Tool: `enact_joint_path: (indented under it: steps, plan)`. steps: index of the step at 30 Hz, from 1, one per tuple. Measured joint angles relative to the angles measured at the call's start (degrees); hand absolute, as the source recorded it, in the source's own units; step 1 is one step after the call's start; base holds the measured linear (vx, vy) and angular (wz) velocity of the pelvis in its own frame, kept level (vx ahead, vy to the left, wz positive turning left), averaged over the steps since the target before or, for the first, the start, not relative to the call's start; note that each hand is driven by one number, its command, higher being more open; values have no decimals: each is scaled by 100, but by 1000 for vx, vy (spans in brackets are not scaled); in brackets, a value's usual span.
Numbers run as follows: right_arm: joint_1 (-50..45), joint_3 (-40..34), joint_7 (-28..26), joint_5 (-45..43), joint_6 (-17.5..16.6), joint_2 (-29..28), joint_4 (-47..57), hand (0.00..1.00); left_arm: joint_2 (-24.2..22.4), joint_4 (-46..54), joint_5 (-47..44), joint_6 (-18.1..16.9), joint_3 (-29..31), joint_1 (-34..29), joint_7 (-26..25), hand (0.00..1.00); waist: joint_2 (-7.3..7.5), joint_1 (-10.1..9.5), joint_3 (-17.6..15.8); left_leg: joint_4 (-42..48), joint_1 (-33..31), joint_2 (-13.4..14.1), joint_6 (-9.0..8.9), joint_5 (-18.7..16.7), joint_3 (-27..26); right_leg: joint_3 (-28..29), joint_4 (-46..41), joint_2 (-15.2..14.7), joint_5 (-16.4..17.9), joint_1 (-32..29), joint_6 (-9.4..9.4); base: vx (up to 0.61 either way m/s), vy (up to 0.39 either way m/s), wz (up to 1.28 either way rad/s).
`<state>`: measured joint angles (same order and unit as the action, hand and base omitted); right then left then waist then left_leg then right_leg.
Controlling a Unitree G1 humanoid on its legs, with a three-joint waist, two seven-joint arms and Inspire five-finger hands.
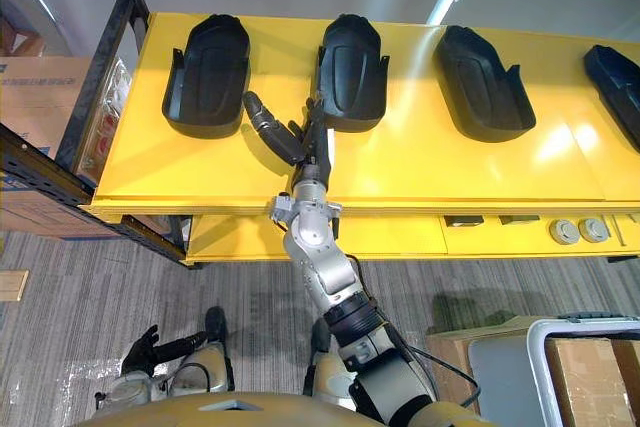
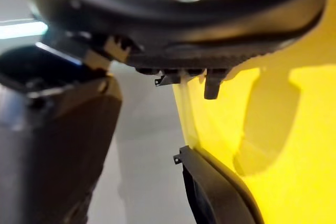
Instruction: Walk over and take three plastic housings, then place them on the shelf
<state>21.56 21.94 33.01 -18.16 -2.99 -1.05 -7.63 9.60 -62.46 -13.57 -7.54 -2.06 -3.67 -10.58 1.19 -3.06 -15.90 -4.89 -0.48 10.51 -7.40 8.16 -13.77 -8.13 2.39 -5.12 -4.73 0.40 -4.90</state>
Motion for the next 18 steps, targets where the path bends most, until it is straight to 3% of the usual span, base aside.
enact_joint_path:
  steps: [18]
  plan:
    - [-142, -197, 234, 212, 5, -125, 85, 100, -50, 3, 0, 13, -1, 0, -18, 100, -84, -12, 0, -1, 66, 1, 9, -8, -42, 13, 57, 5, 1, 74, 1, 0, 0, 0]
